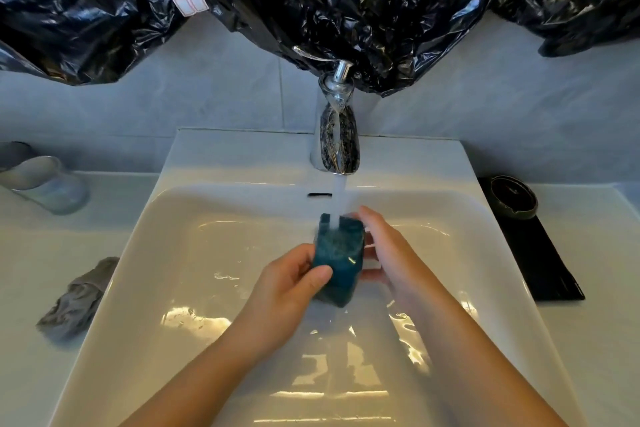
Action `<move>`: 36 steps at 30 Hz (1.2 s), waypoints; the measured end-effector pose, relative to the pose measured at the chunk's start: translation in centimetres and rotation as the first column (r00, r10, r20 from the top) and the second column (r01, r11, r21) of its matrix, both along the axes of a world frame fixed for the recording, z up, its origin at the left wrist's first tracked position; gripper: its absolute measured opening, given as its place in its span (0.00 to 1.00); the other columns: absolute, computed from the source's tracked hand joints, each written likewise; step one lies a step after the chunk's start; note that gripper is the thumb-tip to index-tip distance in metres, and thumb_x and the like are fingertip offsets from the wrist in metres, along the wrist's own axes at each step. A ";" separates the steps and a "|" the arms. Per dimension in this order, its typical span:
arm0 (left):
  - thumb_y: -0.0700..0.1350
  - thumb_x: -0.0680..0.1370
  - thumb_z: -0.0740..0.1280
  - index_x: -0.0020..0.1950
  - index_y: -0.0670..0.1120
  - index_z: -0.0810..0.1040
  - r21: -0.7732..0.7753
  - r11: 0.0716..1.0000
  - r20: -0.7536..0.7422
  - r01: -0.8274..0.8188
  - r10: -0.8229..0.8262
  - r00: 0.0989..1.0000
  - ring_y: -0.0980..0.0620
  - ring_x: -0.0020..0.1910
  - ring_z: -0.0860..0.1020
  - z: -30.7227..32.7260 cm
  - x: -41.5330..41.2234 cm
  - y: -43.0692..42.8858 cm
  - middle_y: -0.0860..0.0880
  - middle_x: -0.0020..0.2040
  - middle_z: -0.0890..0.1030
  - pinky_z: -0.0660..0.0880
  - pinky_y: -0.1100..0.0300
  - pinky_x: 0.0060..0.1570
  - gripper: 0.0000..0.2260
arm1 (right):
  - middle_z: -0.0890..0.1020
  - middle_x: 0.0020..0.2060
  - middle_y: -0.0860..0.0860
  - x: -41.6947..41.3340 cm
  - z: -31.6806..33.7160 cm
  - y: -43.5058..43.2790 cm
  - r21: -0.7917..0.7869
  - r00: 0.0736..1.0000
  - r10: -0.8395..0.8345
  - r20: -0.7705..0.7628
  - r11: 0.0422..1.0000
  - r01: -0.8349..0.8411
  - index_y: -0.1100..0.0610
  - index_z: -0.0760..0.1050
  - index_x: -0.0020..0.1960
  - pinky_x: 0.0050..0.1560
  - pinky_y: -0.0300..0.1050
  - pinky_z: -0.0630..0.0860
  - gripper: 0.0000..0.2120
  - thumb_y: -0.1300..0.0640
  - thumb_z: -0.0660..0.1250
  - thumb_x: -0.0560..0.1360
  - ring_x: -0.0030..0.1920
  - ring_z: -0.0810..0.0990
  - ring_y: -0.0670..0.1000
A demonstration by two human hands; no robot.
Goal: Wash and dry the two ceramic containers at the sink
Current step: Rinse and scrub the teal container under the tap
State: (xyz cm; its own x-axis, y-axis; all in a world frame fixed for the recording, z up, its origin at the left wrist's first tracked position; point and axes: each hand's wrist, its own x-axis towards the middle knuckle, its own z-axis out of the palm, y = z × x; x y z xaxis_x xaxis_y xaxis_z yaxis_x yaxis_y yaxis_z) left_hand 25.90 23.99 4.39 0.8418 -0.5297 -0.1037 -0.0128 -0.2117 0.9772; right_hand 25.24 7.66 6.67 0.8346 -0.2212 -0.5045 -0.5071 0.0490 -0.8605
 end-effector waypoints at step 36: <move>0.50 0.73 0.68 0.44 0.49 0.79 0.733 0.680 0.615 -0.025 -0.647 0.450 0.52 0.38 0.79 0.0 3.5 -0.3 0.52 0.41 0.82 0.79 0.58 0.45 0.06 | 0.82 0.59 0.57 -0.4 -3.6 -0.1 0.397 0.965 -0.205 0.161 0.909 0.127 0.49 0.75 0.65 0.48 0.62 0.82 0.15 0.58 0.65 0.79 0.58 0.82 0.59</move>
State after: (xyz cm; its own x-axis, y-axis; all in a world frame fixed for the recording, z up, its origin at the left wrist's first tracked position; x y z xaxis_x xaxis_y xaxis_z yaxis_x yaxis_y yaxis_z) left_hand 29.45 23.72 4.40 0.4847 -0.8690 0.0998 -0.8728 -0.4731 0.1198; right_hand 24.86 7.59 3.12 0.8924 -0.1896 -0.4094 -0.2875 0.4604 -0.8399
